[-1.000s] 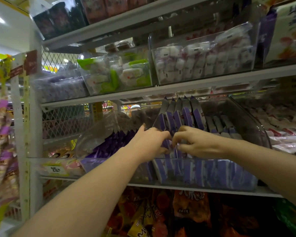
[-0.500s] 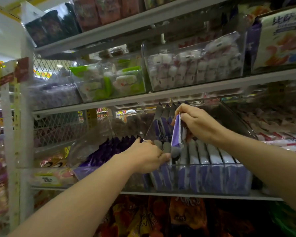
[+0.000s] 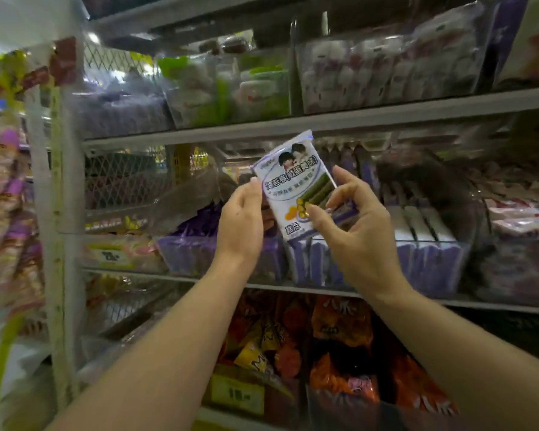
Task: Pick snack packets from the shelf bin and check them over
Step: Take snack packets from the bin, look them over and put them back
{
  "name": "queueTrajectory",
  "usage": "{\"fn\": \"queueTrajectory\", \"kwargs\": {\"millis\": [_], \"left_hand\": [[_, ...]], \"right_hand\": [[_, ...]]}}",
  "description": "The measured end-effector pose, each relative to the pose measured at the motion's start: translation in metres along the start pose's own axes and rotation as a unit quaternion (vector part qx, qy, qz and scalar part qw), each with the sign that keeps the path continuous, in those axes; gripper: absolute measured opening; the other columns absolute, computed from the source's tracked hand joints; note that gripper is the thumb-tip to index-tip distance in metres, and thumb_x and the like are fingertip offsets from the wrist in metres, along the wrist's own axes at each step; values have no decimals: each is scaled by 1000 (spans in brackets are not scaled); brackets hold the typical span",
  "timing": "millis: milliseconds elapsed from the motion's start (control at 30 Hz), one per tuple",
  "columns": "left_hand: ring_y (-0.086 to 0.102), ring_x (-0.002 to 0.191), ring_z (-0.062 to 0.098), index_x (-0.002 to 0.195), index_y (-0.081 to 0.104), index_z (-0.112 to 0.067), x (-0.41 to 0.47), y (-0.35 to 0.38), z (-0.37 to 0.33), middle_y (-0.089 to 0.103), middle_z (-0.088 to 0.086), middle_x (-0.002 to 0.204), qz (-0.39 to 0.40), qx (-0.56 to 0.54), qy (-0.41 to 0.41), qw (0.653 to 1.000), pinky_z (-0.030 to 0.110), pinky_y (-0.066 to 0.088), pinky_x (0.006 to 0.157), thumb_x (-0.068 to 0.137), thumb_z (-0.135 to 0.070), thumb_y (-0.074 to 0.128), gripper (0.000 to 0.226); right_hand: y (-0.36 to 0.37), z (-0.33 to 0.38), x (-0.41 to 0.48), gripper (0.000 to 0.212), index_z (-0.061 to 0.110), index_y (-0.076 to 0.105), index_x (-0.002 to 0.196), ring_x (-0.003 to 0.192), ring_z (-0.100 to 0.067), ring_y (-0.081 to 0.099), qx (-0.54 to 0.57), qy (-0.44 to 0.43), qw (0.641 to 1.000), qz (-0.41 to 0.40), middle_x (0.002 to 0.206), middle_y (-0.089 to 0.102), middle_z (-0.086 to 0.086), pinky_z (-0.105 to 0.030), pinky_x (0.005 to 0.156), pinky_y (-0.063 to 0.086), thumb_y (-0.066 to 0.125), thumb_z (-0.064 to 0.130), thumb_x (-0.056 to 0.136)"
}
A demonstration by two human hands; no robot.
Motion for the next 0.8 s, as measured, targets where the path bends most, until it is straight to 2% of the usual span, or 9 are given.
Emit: {"fn": "queueTrajectory", "kwargs": {"millis": [100, 167, 267, 367, 433, 533, 600, 700, 800], "left_hand": [[71, 98, 24, 119, 57, -13, -11, -9, 12, 73, 7, 108, 18, -106, -64, 992, 49, 55, 89, 96, -43, 52, 38], [71, 99, 21, 117, 57, -18, -20, -16, 22, 73, 3, 108, 10, -98, -52, 994, 45, 55, 89, 84, -53, 62, 48], [71, 98, 14, 116, 57, -20, -41, -36, 48, 73, -3, 106, -24, -55, -28, 998, 38, 57, 86, 63, -66, 68, 70], [71, 96, 8, 116, 57, -22, -61, -55, 79, 74, -9, 104, -43, -35, -15, 998, 25, 56, 78, 67, -59, 71, 63], [70, 96, 6, 116, 57, -24, -75, -62, 97, 73, -12, 105, -26, -18, -15, 999, 24, 56, 77, 73, -53, 72, 54], [69, 97, 6, 115, 56, -32, -95, -67, 120, 72, -13, 105, 17, 35, -26, 999, 31, 56, 83, 74, -59, 72, 51], [69, 98, 5, 115, 55, -36, -102, -66, 127, 71, -15, 105, 47, 49, -31, 997, 29, 56, 82, 70, -64, 71, 55], [68, 101, 5, 115, 52, -39, -105, -63, 131, 70, -15, 108, 77, 37, -34, 996, 26, 55, 83, 73, -62, 70, 51], [68, 103, 10, 110, 57, -39, -109, -62, 133, 71, -10, 109, 90, 3, -52, 995, 26, 56, 82, 79, -62, 62, 39]], "right_hand": [[24, -5, -30, 28, 24, 47, 76, 117, -4, 57, 54, 6, 998, 16, 123, 56, 19, -20, 84, 51, 72, 13, 84], [37, -7, -47, 30, 24, 45, 81, 113, -2, 60, 98, 19, 995, 23, 126, 59, 13, -16, 78, 52, 71, 10, 84], [54, -17, -77, 38, 29, 47, 101, 108, -2, 63, 139, 60, 988, 43, 117, 61, 15, -22, 83, 54, 73, 8, 83], [63, -29, -101, 53, 30, 44, 124, 107, 0, 61, 102, 108, 987, 61, 117, 62, 14, -19, 88, 50, 75, 19, 82], [66, -37, -111, 58, 33, 42, 131, 110, 1, 59, 106, 162, 979, 68, 119, 62, 16, -18, 87, 49, 71, 34, 82], [69, -48, -119, 44, 29, 55, 125, 104, 1, 64, 170, 231, 954, 81, 111, 70, 12, -12, 80, 50, 63, 40, 83], [72, -54, -120, 26, 22, 66, 113, 99, -8, 69, 207, 268, 937, 87, 105, 74, 6, -19, 78, 54, 58, 33, 91], [72, -63, -122, 22, 16, 70, 104, 95, -19, 72, 261, 331, 904, 69, 99, 75, -5, -31, 79, 56, 52, 27, 96], [69, -68, -126, 22, 16, 70, 101, 95, -23, 71, 273, 342, 896, 68, 99, 75, -8, -36, 81, 57, 54, 29, 92]]}}
Point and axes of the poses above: each hand's wrist, its own x-axis towards the middle knuckle, its own y-axis out of the palm, z = x × y, the point moved 1 cm from there along x, towards the middle knuckle
